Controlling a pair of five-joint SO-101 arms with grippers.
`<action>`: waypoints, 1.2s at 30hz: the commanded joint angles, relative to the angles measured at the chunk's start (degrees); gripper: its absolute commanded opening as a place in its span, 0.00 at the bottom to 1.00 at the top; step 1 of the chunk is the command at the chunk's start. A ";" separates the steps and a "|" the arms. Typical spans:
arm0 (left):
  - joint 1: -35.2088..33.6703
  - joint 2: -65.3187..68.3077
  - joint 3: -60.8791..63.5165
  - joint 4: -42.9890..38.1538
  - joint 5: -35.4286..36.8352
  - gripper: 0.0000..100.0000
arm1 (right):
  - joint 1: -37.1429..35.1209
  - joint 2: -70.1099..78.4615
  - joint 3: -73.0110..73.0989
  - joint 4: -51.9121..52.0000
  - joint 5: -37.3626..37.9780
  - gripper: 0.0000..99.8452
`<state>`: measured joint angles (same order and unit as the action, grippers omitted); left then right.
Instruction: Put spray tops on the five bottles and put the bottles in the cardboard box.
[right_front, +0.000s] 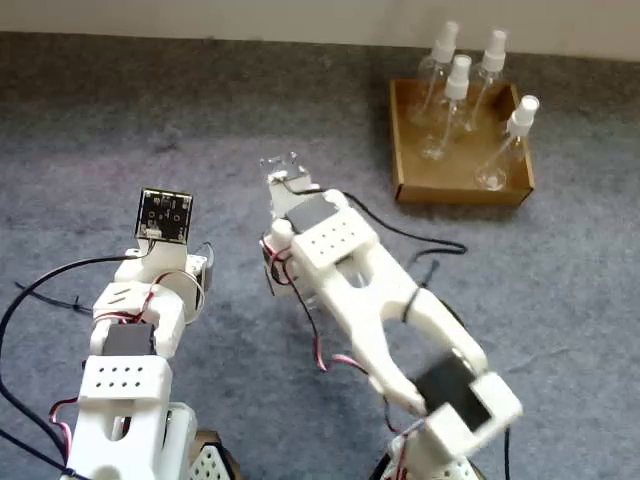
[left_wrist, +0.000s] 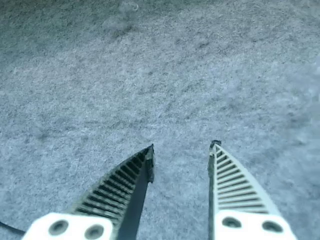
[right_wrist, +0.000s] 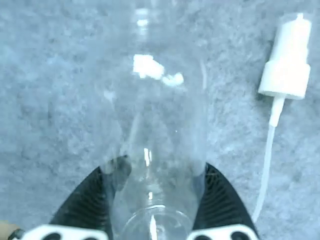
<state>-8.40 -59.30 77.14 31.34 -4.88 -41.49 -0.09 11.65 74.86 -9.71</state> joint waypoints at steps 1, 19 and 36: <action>-0.48 -0.66 -0.40 -1.14 -0.26 0.18 | 2.24 -18.51 4.26 2.07 8.79 0.00; 1.19 -0.75 -0.40 -1.05 -0.35 0.18 | 5.05 -47.43 37.93 -10.07 15.30 0.09; 1.19 -0.75 -0.40 -0.97 -0.35 0.18 | 5.14 -38.02 27.03 -4.18 10.37 0.29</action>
<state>-8.40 -59.30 77.14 31.34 -4.88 -36.04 -43.60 45.67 68.53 1.98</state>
